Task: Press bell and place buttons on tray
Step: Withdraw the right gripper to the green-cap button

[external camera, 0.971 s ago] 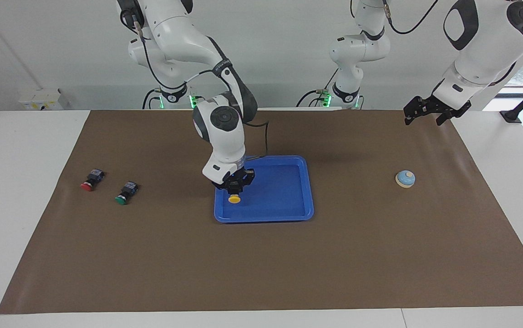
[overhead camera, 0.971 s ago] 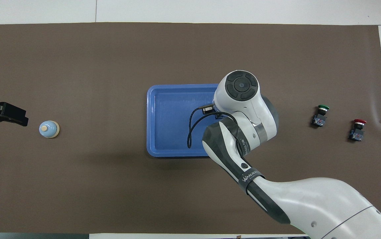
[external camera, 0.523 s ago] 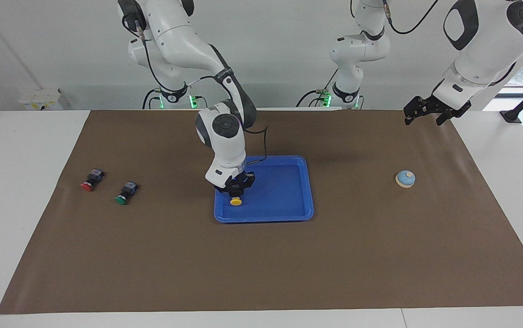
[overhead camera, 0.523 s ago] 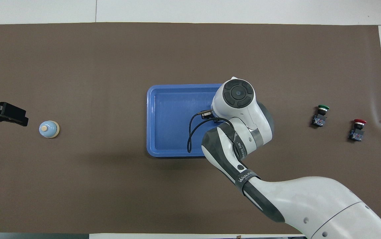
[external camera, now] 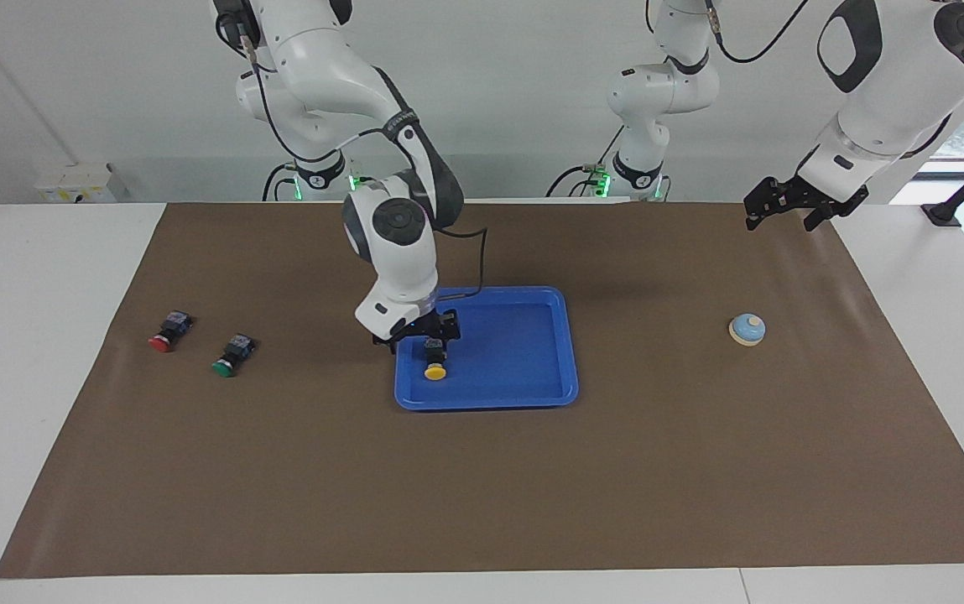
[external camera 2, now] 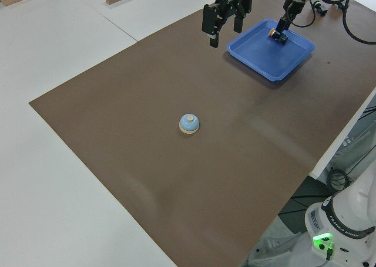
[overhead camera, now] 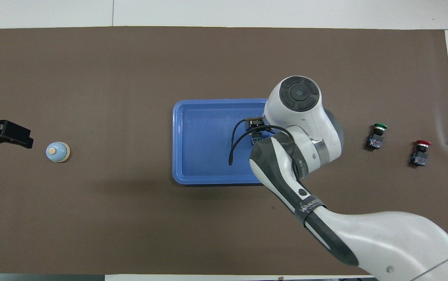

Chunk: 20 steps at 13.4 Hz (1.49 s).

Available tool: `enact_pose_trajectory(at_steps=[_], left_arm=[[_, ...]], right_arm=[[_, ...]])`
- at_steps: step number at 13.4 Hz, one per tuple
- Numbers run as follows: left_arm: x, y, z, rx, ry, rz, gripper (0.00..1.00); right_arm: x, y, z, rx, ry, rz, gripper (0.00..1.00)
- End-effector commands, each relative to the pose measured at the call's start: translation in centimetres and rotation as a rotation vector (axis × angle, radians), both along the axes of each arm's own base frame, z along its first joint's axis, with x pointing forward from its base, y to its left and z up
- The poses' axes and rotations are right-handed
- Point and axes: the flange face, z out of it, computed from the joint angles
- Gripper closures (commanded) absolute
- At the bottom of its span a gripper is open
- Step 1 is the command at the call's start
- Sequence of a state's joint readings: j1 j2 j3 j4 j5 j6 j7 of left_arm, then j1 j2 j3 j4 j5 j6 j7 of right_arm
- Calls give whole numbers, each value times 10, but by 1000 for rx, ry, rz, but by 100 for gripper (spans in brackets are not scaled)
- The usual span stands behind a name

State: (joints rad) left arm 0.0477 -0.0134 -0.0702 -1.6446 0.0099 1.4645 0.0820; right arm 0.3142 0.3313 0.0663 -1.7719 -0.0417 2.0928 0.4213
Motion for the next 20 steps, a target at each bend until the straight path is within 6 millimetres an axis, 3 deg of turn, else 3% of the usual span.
enact_pose_trajectory(at_steps=[1, 4, 6, 8, 11, 18, 19, 20], left_arm=[[-3, 1, 5, 6, -3, 3, 0], [-3, 2, 5, 6, -1, 5, 0], [-3, 1, 5, 6, -1, 3, 0], [-3, 2, 5, 6, -1, 5, 0], [-3, 1, 5, 6, -1, 3, 0], [-3, 1, 5, 6, -1, 3, 0], [-3, 2, 5, 6, -1, 5, 0], [-3, 2, 5, 6, -1, 5, 0]], right_arm=[[12, -93, 54, -12, -13, -140, 0], [18, -176, 53, -32, 12, -243, 0], [5, -238, 36, -34, 43, -272, 0], [-15, -274, 10, -30, 27, -285, 0], [-43, -302, -34, -22, -5, -341, 0], [-61, -307, -87, -5, -89, -358, 3], [-61, -308, -87, -4, -90, -360, 21], [-62, -310, -88, -5, -87, -360, 50]])
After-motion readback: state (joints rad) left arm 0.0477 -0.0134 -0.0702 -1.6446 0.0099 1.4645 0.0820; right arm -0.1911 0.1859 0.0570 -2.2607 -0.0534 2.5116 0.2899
